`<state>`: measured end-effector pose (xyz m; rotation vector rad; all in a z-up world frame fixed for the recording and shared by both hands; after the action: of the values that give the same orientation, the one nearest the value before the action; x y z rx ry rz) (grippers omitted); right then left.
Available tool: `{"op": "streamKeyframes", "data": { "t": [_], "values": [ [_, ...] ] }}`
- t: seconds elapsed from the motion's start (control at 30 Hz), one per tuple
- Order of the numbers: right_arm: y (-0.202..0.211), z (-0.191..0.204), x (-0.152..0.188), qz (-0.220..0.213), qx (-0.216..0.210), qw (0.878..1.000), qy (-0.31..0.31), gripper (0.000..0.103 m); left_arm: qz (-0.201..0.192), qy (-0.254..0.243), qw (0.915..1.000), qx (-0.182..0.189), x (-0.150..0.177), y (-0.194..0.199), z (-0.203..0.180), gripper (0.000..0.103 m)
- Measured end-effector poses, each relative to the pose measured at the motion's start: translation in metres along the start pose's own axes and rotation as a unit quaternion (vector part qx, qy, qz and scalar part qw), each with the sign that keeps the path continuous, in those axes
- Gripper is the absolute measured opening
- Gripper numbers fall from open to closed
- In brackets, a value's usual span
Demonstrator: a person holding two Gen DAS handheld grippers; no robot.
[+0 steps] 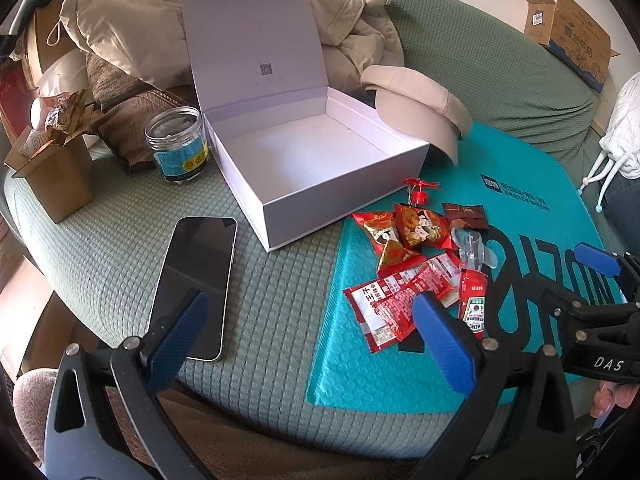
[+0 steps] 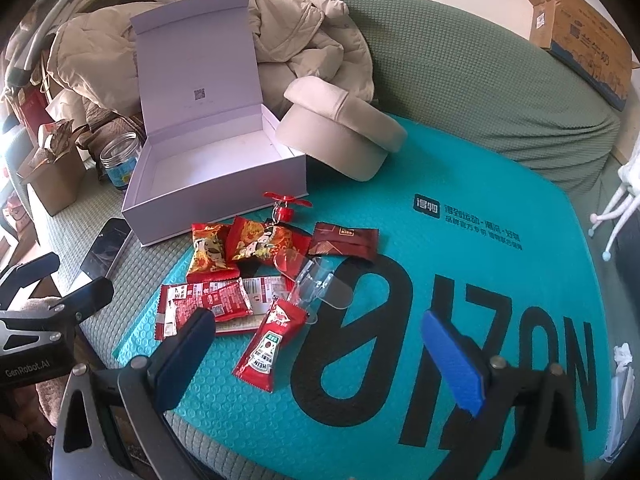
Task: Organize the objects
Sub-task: 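Move both tools toward the pile of red packets on the teal mat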
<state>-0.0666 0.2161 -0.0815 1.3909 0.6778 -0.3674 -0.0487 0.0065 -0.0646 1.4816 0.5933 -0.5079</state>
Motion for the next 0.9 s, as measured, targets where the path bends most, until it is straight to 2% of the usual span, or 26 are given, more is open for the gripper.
{"op": "streamKeyframes", "data": {
  "t": [0.9],
  "values": [
    [-0.0051,0.0031,0.0093,0.011,-0.013,1.0,0.002,0.103,0.011,-0.001,0.9998,0.014,0.0053,-0.0059,-0.0084,0.102]
  ]
}}
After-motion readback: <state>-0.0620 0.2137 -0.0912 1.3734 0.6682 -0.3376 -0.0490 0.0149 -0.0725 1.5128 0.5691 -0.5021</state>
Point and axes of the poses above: each gripper's, at about its wrist camera, not at the fingertips, and y roughly against the way its jaws point, z to its left, x to its underside, the point moved 8 cm from there along -y, roughly the way its jaws point, and after that the axes turned 6 degrees about -x, right-handed, at the moved point
